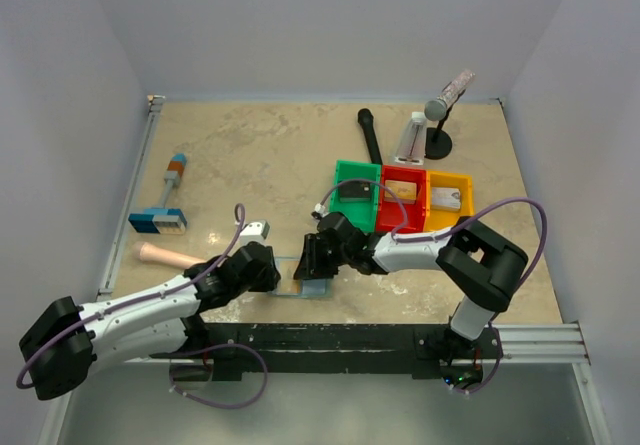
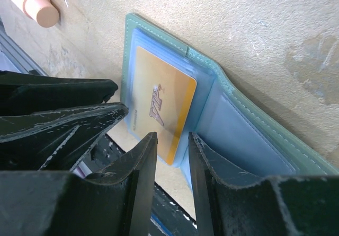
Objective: Take the credit cards out of the card holder
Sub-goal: Remove the credit card from the card holder.
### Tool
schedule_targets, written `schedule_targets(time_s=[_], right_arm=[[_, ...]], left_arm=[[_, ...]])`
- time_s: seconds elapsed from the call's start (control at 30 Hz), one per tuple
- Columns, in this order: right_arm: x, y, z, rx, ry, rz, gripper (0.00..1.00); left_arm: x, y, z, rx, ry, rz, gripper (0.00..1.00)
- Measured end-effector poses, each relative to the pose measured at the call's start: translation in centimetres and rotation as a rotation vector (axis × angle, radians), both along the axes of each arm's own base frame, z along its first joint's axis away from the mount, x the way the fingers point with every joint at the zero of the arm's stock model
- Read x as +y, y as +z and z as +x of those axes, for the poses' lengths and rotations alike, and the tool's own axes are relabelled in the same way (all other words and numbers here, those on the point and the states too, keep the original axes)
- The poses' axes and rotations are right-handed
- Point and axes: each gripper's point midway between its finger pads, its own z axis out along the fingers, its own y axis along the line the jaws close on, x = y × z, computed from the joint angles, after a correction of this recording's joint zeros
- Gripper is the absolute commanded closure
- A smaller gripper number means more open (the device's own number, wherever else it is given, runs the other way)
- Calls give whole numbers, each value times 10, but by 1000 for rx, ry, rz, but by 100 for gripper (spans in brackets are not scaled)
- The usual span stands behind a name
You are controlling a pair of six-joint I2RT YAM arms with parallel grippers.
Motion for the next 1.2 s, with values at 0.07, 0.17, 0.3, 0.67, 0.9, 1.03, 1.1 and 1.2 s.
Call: schedule_targets(time_s=[0.07,0.17,0.3,0.67,0.9,1.03,1.1,1.2], right_arm=[[0,0,0,0,0,1,66],[0,0,-1,2,2,3,67],[1,1,-2,5,9,9,68],[4,4,-1,0,16,28,69],[5,2,-1,2,15,26,68],[5,1,-1,6,14,24,67],[5,1,-1,6,13,24,66],[4,0,-2,7,13,22,65]], left_arm=[[-2,-2,0,6,-5,-1,69],[-5,-4,-1,17,-13,-3,68],[-10,0,1,6,-21,-28,69],[-18,5,3,-24,-34,-87,83],[-21,-3,5,-11,-33,-72,85],[-23,-3,7,-14,-33,-77,87],[-23,-4,7,-15,-33,-77,89],[-23,-5,7,-15,-30,-77,90]])
